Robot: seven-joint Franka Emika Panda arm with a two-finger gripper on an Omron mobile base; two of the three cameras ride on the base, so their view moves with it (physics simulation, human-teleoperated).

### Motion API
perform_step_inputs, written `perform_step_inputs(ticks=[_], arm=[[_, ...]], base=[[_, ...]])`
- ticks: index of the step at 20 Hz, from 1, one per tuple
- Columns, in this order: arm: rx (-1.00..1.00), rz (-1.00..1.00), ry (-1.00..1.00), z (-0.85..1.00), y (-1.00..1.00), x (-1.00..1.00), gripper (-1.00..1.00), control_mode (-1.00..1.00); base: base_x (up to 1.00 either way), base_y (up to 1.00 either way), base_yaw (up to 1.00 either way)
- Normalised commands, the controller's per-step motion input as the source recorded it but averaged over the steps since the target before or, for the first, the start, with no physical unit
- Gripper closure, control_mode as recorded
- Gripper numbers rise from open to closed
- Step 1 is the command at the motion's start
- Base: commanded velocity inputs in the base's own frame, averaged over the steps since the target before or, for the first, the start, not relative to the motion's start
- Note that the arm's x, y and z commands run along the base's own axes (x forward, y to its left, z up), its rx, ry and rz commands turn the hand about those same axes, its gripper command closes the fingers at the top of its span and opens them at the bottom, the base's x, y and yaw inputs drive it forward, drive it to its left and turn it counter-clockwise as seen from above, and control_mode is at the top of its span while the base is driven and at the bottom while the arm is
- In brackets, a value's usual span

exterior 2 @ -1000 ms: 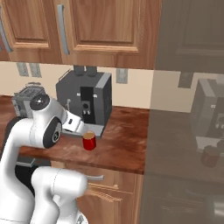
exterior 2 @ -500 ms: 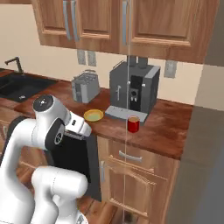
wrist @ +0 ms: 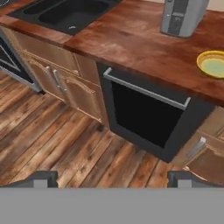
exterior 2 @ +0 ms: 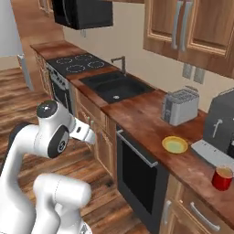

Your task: Take a sugar cube from the saucer and place it inside the coffee. Then, grab milk from the fridge and place it next to the coffee on the counter to sweeten the coffee.

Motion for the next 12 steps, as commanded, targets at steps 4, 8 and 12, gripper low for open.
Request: perform_step_inputs(ticks=[4, 8, 12], arm=[[0.00, 0.00, 0.00, 0.00, 0.00, 0.00, -1.00, 1.00], [0.00, 0.00, 0.00, 0.00, 0.00, 0.00, -1.00, 1.00], [0.00, 0.00, 0.00, 0.00, 0.00, 0.00, -1.00, 1.00]], base=[[0.17, 0.33, 0.78], [0.19, 0.35, 0.76], [0.25, 0.37, 0.73]])
